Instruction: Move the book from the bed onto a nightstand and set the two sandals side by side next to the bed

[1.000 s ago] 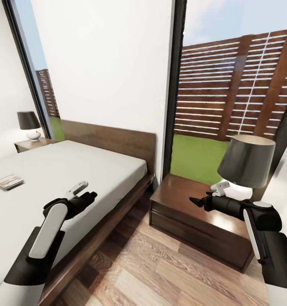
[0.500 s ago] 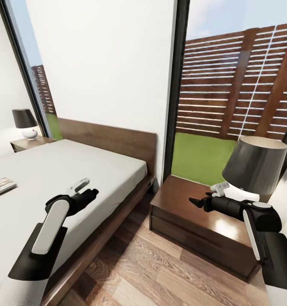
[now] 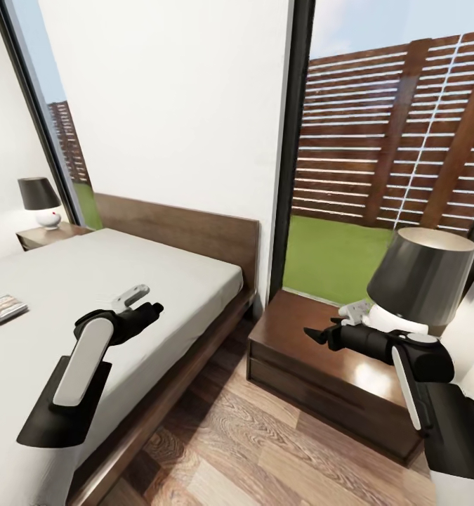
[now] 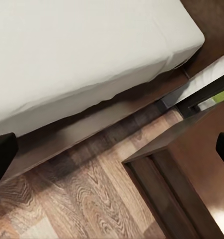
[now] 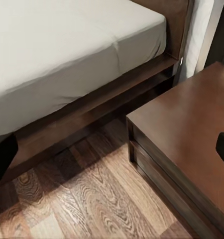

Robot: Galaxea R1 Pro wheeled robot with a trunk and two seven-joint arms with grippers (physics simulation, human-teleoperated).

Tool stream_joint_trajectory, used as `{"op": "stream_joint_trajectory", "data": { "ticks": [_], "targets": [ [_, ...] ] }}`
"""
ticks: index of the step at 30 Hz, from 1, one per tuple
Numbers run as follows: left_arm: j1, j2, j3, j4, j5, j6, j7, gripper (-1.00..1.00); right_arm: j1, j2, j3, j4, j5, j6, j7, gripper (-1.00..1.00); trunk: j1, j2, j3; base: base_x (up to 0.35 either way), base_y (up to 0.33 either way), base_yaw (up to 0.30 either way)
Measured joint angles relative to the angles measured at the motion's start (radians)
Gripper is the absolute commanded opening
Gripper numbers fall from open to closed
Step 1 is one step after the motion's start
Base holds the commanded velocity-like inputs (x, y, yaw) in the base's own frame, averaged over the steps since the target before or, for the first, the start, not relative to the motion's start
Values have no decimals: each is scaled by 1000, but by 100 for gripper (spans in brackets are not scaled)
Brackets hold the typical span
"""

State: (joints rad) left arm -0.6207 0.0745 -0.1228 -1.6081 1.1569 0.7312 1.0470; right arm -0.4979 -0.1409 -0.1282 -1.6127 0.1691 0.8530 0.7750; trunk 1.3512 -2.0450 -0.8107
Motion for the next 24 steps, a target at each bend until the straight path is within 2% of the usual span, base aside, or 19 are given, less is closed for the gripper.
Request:
{"op": "stream_joint_trajectory", "data": {
  "ticks": [2,3,4,7,11,19,24],
  "targets": [
    [0,1,1,0,0,4,0,100,0,8,4,0,1,0,-1,100,-8,14,3,0,0,0],
    [1,4,3,0,0,10,-1,100,-1,25,9,1,1,0,-2,100,-12,21,5,0,0,0],
    [1,4,3,0,0,11,-1,100,-1,26,9,1,2,-1,-2,100,-15,28,6,0,0,0],
    [8,8,5,0,0,15,-1,100,-1,51,14,1,4,-1,-2,100,-27,49,12,0,0,0],
    [20,11,7,0,0,19,-1,100,-1,69,16,0,7,-1,-1,100,-42,77,22,0,0,17],
    [28,8,7,1,4,21,-1,100,-1,80,19,0,9,-1,-1,100,-73,133,46,0,0,190],
    [30,10,8,2,4,21,-1,100,2,80,45,0,9,-1,0,100,-92,168,61,0,0,275]
  ]
}}
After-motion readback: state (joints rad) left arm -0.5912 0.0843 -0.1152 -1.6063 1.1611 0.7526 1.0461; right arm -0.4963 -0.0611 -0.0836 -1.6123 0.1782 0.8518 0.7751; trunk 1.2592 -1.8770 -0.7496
